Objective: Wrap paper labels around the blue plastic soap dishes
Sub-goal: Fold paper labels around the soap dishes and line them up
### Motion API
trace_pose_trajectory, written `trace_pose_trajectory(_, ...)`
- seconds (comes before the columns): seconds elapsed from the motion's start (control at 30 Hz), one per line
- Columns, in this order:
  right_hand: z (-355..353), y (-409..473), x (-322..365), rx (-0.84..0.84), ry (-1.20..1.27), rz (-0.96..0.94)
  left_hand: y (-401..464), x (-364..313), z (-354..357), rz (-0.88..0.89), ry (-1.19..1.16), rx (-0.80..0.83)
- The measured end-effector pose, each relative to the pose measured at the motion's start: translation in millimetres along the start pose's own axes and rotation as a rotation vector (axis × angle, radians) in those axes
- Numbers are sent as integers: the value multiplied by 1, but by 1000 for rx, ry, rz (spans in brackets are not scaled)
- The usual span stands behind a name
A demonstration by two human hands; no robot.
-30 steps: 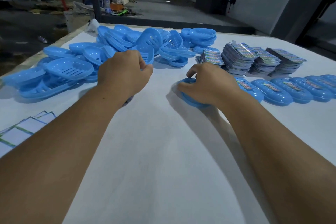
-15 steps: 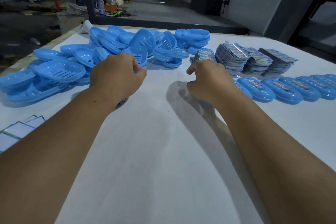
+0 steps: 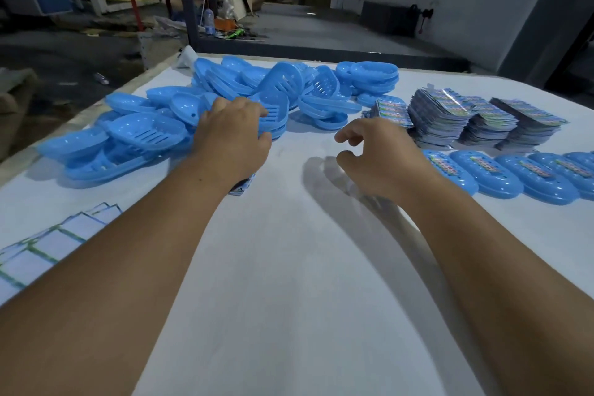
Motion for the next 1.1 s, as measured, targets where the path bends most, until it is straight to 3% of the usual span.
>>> trace_pose_trajectory(0.2, 4, 2, -1, 1, 34, -22, 3, -3, 3, 26, 4, -5)
trace_pose_trajectory(0.47, 5, 0, 1, 14, 72, -26, -5, -4, -9, 58, -132, -144)
trace_pose_trajectory(0.67, 2, -1, 5, 0, 99, -43, -4, 13, -22, 19, -543, -249)
trace_pose_trajectory(0.8, -6, -2, 7, -84, 146, -71, 1, 15, -11, 7, -1007, -128)
trace_pose_trajectory(0.93, -16, -7, 12, -170, 191, -144, 2, 2, 15, -54, -1274, 112)
trace_pose_trajectory(1.1, -8, -4, 16, -105, 145, -192, -9, -20, 36, -153, -1496, 337)
Point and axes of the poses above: each hand's wrist, its own y-axis towards the middle knuckle, its own z-axis out of the palm, x = y × z, the point moved 10 cm from there along y, towards the middle knuckle, and after that the axes turned 13 degrees about x, right-handed, at the moved point
